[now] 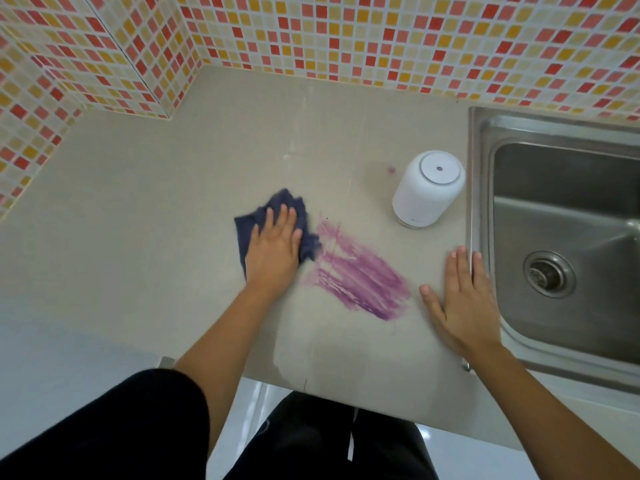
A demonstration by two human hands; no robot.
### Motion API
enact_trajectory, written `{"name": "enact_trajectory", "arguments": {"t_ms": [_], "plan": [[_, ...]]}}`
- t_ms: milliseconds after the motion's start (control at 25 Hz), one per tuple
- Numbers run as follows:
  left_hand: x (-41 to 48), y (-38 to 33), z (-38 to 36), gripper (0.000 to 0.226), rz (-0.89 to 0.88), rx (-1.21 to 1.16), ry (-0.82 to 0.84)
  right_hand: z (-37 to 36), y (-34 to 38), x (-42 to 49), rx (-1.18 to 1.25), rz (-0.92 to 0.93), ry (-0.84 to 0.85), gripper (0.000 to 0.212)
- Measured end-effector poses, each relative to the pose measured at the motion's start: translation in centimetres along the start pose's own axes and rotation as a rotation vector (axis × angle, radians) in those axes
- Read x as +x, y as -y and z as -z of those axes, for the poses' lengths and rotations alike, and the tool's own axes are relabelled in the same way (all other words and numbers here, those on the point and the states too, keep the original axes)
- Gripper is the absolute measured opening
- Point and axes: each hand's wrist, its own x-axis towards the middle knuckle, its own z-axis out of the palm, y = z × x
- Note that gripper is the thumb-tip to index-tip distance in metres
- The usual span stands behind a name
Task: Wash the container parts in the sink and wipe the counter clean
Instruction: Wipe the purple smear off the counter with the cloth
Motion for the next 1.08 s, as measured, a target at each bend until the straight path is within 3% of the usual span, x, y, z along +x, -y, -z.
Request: {"name": "enact_trajectory", "arguments": {"t_ms": [120, 240, 360, 440, 560, 640, 720, 880, 960, 1080], "plan": [[-8.6, 2.9, 0.1, 0.055, -0.14, 0.05, 0.022, 0.1, -0.1, 0.0, 0.018, -0.009, -0.011, 0.097], [-5.9, 7.7, 1.5, 0.05, 0.033, 0.012, -0.032, 0.1, 0.1, -0.1, 0.009, -0.011, -0.003, 0.098], [2.3, 5.0, 1.4, 0.048, 0.193, 0.03, -0.083, 0.1, -0.1, 0.0, 0.0, -0.005, -0.005, 0.097], [4.3, 1.0, 0.6, 0.048, 0.09, -0.003, -0.037, 0.0, -0.1, -0.1, 0.003, 0.008, -0.009, 0.095], [-1.4, -0.2, -0.2, 0.052, -0.186, 0.042, 0.021, 0.4, 0.0, 0.0, 0.083, -0.018, -0.044, 0.085], [-5.6, 3.1, 0.2, 0.054, -0.218, 0.079, 0.024, 1.4, 0.5, 0.9, 0.194, -0.064, -0.165, 0.072], [-4.5, 7.1, 1.2, 0.055, -0.138, 0.069, -0.001, 2.9, 1.4, 2.9, 0.426, -0.121, -0.268, 0.07], [7.4, 5.3, 2.3, 0.048, 0.103, 0.012, -0.096, 4.6, 3.5, 7.0, 0.92, -0.142, -0.156, 0.101], [11.3, 0.8, 1.7, 0.048, -0.011, -0.018, -0.038, 4.3, 4.2, 8.6, 1.012, -0.109, -0.194, 0.106], [8.2, -0.6, 0.6, 0.051, -0.329, 0.013, 0.084, 4.4, 4.7, 9.9, 1.039, -0.159, -0.239, 0.103]]}}
